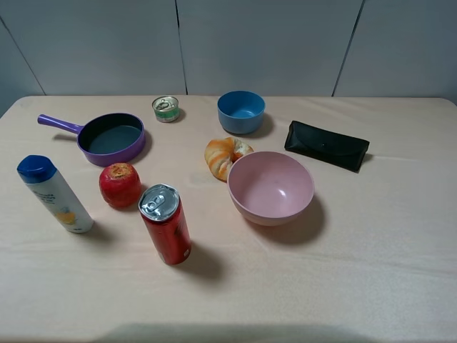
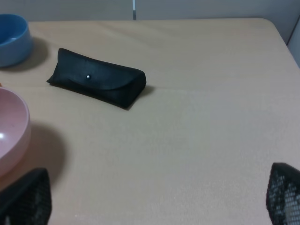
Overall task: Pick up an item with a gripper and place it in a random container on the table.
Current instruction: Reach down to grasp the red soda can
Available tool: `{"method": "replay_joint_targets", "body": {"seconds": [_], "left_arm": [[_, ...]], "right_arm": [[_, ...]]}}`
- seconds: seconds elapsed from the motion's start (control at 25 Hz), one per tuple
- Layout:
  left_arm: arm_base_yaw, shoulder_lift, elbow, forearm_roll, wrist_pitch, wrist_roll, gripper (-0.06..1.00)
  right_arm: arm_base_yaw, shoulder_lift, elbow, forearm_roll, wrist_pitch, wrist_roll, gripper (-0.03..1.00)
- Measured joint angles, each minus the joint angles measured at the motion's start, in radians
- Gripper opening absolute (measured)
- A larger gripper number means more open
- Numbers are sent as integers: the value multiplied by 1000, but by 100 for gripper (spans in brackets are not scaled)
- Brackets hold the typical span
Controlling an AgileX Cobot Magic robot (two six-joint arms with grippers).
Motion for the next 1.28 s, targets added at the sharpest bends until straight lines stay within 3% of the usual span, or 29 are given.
{"method": "replay_joint_targets", "body": {"seconds": [0.8,1.16,1.28], "left_arm": [[0,9,-37,0,5,0,98],[0,344,-273,-13,27,102,98],[0,543,-397,-62,88,181,98]], "right_arm": [[0,0,0,0,0,0,69],[0,0,0,0,0,0,69],[0,0,0,0,0,0,69]]}}
